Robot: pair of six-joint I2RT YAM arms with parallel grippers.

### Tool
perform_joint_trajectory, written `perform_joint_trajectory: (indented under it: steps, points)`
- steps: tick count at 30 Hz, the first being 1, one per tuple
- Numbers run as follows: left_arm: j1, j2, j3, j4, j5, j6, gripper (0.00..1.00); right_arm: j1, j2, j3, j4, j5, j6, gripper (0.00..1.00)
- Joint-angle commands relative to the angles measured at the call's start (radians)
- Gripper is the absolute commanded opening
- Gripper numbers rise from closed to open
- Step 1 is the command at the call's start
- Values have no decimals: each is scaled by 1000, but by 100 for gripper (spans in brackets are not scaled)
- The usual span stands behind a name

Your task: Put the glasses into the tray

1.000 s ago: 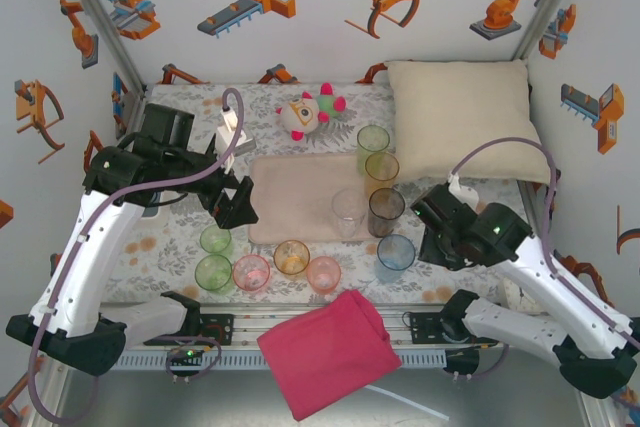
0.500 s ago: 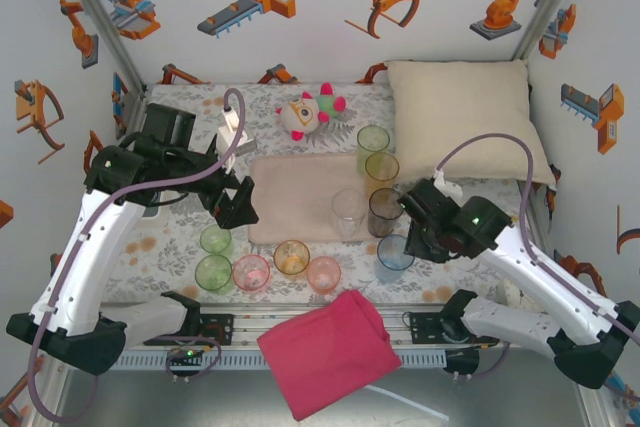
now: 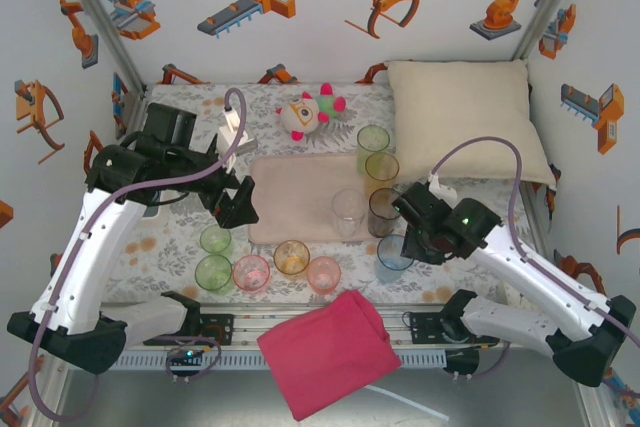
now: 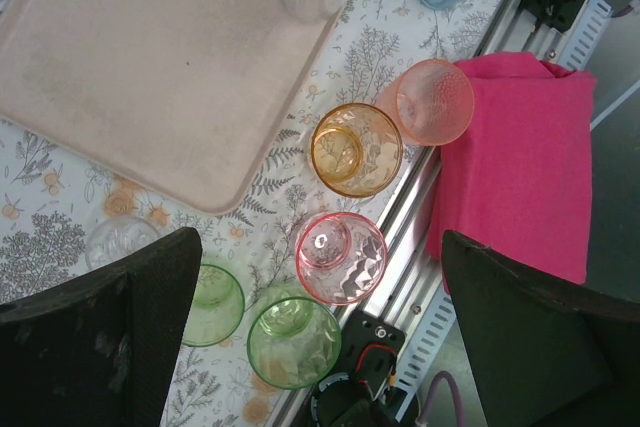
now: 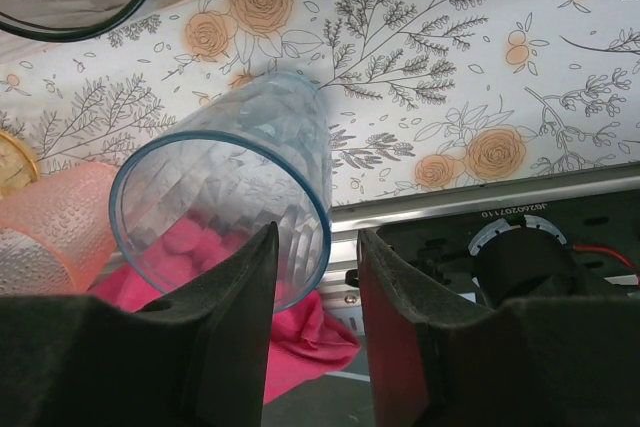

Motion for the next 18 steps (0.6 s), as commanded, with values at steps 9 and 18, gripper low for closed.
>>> perform_joint_trajectory:
  steps: [9,18]
  points:
    - [-4,6,6,-17,23,-4,97,-8,6,-26,17,26,26,38]
    - [-4,5,-3,-14,25,-5,97,-15,35,-38,37,26,20,37]
